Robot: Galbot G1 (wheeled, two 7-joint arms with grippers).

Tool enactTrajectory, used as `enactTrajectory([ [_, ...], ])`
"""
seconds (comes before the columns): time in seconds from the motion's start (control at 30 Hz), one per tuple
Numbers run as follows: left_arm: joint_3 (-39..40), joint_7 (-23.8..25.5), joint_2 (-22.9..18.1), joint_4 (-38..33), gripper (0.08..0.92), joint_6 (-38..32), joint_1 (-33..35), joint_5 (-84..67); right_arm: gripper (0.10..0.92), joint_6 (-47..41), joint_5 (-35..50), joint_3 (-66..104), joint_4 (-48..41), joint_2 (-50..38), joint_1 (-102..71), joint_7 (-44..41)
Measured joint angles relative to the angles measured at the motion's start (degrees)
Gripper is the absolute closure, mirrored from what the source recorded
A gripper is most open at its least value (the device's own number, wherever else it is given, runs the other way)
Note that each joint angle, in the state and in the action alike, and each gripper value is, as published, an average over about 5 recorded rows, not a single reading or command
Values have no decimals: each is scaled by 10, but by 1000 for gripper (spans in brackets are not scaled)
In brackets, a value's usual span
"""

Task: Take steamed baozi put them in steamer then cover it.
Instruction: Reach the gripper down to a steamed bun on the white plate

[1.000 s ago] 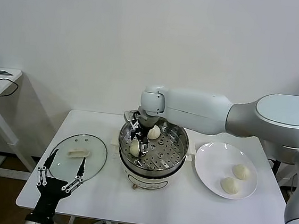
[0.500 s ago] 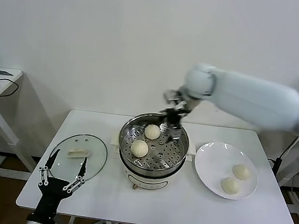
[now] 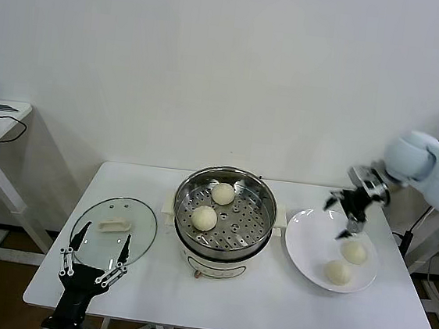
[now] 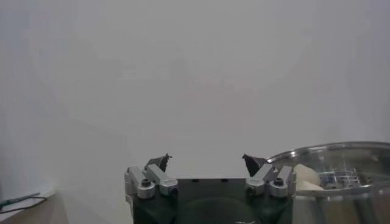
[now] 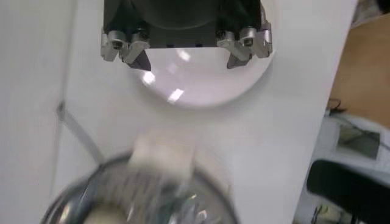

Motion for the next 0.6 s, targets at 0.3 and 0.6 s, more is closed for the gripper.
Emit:
enactTrajectory([
  [0.3,-8,0,-4,1,177,-2,7,3,203,12,-56,76,-35,-12,-124,19],
  [0.6,-13,0,-6,5,177,-3,10,3,203,17,-76,112,-72,14,-190,37],
])
